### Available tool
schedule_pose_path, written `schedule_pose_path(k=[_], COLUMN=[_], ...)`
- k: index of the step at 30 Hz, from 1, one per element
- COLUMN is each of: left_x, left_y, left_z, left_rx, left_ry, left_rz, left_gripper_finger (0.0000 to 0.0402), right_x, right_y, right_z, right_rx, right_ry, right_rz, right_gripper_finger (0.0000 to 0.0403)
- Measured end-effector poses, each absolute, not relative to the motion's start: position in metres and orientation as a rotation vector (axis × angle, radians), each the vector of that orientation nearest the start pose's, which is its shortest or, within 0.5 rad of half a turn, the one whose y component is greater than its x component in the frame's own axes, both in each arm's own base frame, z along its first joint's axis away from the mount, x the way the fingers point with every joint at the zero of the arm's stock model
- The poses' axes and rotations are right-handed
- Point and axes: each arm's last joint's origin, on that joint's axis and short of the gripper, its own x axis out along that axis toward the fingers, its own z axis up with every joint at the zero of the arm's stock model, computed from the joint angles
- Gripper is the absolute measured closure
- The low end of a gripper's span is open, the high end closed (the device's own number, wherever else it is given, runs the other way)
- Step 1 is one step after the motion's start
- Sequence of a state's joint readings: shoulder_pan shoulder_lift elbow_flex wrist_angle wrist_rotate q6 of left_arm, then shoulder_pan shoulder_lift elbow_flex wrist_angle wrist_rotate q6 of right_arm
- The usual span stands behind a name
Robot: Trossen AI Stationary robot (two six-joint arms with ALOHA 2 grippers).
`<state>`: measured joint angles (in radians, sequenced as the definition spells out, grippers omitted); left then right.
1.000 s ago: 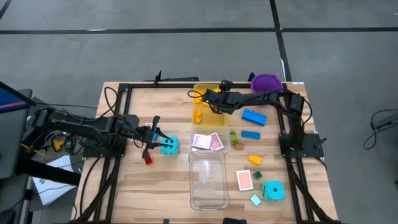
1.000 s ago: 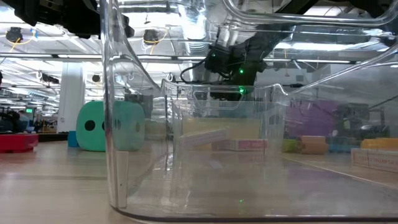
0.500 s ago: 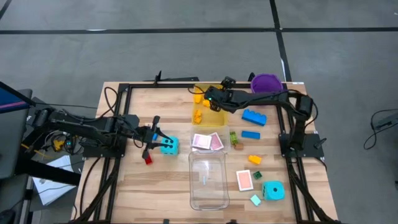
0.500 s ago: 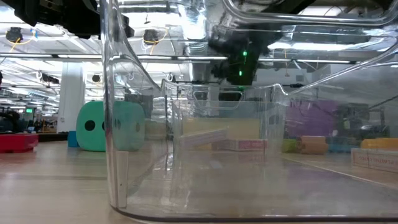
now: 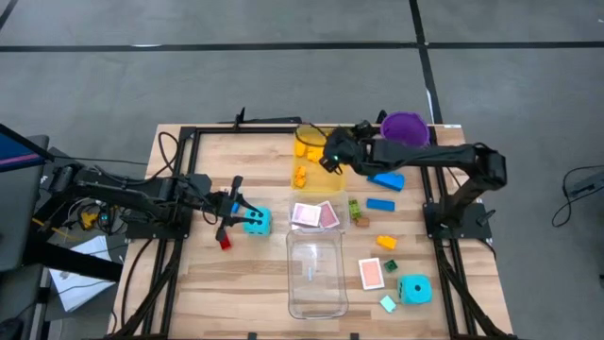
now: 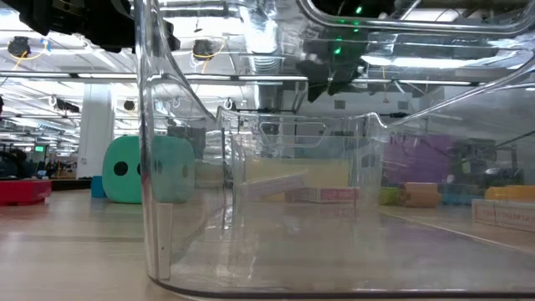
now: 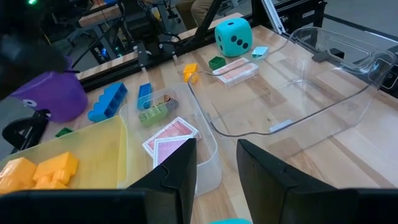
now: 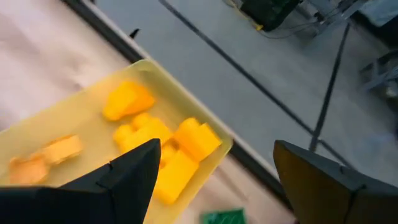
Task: Pick & Place Toys
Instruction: Put the yellow game piece into the yellow bin
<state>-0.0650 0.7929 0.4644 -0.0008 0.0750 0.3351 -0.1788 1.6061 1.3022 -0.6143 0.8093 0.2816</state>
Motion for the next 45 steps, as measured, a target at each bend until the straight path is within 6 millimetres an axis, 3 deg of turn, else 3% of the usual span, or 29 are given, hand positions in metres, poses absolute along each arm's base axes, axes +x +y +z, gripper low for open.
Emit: schedule_pose_path(k=[8,14,24,32,37,45], left_x=[0.176,0.176,0.176,0.176,0.176,0.176], left_y=[-0.014,-0.014,-0.014,-0.014,-0.014,-0.014], left_z=[0.236,0.236,0.236,0.237,0.237,0.236], left_rx=[0.329,0.326,0.326,0.326,0.326,0.326], left_ry=[0.323,0.322,0.322,0.315,0.319,0.324], left_rz=[-0.196,-0.195,-0.195,-0.194,-0.195,-0.196], left_gripper_finger=[0.0294,0.0294,0.0294,0.0294,0.0294,0.0294], right_x=[0.309,0.292,0.256,0.254,0.251,0.241], right_y=[-0.023,0.024,0.075,0.081,0.082,0.101], right_z=[0.276,0.256,0.257,0.259,0.257,0.244], right_rx=[0.044,0.105,0.185,0.180,0.232,0.241], right_ry=[0.832,0.824,0.965,0.942,1.046,1.160], right_rz=[-1.016,-1.093,-1.036,-1.015,-0.995,-0.910], right_gripper_finger=[0.0098,0.0098,0.0098,0.0098,0.0098,0.0098])
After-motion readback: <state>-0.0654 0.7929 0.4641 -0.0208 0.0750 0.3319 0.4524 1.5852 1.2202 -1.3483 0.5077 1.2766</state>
